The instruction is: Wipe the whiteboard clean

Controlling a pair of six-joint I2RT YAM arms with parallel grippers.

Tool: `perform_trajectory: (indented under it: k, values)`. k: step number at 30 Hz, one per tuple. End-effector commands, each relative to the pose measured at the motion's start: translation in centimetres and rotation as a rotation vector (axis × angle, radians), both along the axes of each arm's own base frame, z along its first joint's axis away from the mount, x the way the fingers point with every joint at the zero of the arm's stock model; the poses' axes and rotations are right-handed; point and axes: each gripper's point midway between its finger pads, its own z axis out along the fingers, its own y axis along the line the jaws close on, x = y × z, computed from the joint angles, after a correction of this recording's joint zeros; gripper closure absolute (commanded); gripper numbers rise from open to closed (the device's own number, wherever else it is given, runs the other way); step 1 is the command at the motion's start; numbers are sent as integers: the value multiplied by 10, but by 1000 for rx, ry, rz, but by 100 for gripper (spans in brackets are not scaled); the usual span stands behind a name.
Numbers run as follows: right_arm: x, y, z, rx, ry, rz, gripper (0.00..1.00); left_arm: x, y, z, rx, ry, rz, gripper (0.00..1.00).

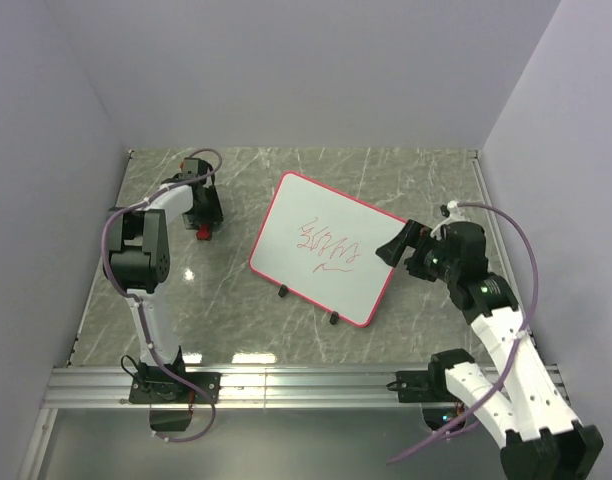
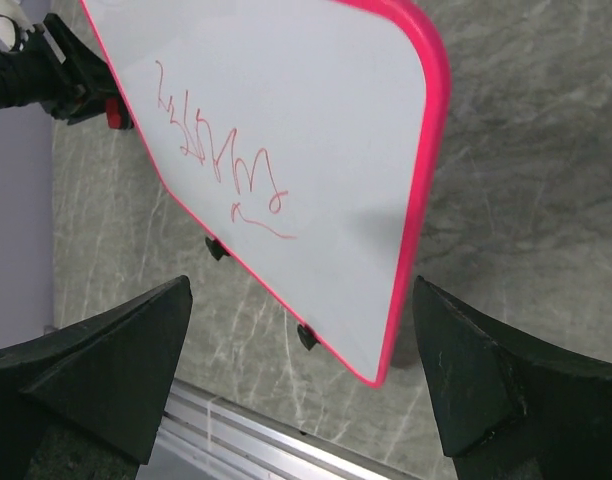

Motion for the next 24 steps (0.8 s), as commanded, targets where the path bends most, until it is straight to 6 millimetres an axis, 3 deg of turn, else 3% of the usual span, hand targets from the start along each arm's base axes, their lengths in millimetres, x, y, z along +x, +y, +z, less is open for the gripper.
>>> perform_trajectory:
  k: [1, 4, 8, 14, 15, 16, 18, 21, 24]
  values:
    - [27, 10, 37, 41, -138, 53, 2, -13, -10, 4, -37, 25, -3, 38]
    - [41, 5, 38, 38, -135, 37, 2, -13, -10, 10, -33, 16, -5, 39]
    - [52, 0, 38, 26, -137, 24, 3, -15, -8, 9, -22, 20, -5, 48]
    - [60, -6, 34, 14, -139, 4, 4, -20, -7, 3, -17, 38, 1, 79]
    - [64, -11, 35, 15, -146, -13, 4, -21, -6, 2, -15, 42, 1, 93]
    - [66, -12, 38, 19, -155, -13, 4, -20, -6, 3, -12, 42, 3, 100]
    - [74, -14, 44, 28, -178, -9, 4, -22, -6, 5, -14, 51, 2, 100]
    - [85, -15, 50, 31, -196, 4, 4, -16, -13, 28, -27, 7, -8, 100]
    - [94, -20, 50, 31, -197, -4, 4, -4, -23, 64, -48, -66, -14, 100]
